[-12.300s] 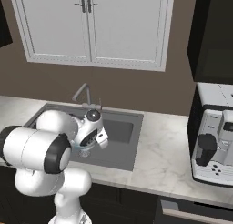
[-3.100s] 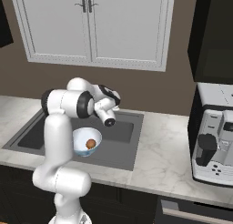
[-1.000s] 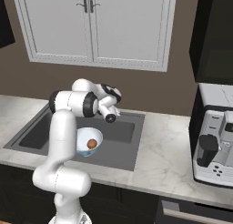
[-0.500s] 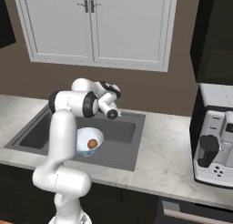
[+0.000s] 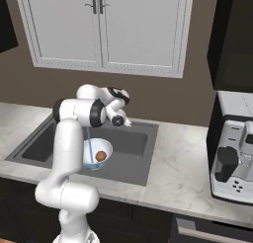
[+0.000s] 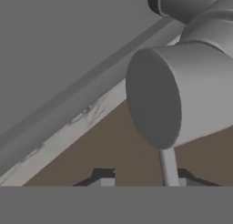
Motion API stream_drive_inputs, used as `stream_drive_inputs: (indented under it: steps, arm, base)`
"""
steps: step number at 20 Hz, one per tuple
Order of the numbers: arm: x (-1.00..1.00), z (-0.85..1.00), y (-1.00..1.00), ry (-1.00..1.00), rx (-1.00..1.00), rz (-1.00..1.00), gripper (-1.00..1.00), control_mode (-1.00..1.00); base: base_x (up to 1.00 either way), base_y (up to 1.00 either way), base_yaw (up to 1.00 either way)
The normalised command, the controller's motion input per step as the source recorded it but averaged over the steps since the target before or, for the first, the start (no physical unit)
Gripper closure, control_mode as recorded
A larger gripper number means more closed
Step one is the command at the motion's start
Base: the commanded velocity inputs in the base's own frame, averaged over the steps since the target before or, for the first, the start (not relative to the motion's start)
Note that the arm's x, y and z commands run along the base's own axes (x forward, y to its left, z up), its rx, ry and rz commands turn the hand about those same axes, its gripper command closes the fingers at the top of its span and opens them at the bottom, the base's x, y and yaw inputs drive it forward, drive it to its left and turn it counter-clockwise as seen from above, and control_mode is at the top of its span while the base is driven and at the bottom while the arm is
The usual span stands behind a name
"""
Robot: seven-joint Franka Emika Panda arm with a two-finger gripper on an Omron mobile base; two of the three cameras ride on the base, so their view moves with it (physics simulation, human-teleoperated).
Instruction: Pick the onion from the cabinet and place it in the bowl. Then pick the bowl and place it in the sink. Then turn on the sink facuet.
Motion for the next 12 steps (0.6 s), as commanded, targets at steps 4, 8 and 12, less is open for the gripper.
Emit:
stream_drive_inputs:
  steps: [4,8,12]
  arm:
    - [0.01,-0.48,-0.56,0.14,0.00,-0.18,1.00,-1.00]
    - [0.00,-0.35,-0.52,0.07,0.00,-0.14,1.00,-1.00]
    - [-0.03,-0.06,-0.52,0.00,0.06,-0.08,1.00,-1.00]
  base:
    - [0.00,0.00,0.00]
    - [0.00,0.00,0.00]
    - [0.00,0.00,0.00]
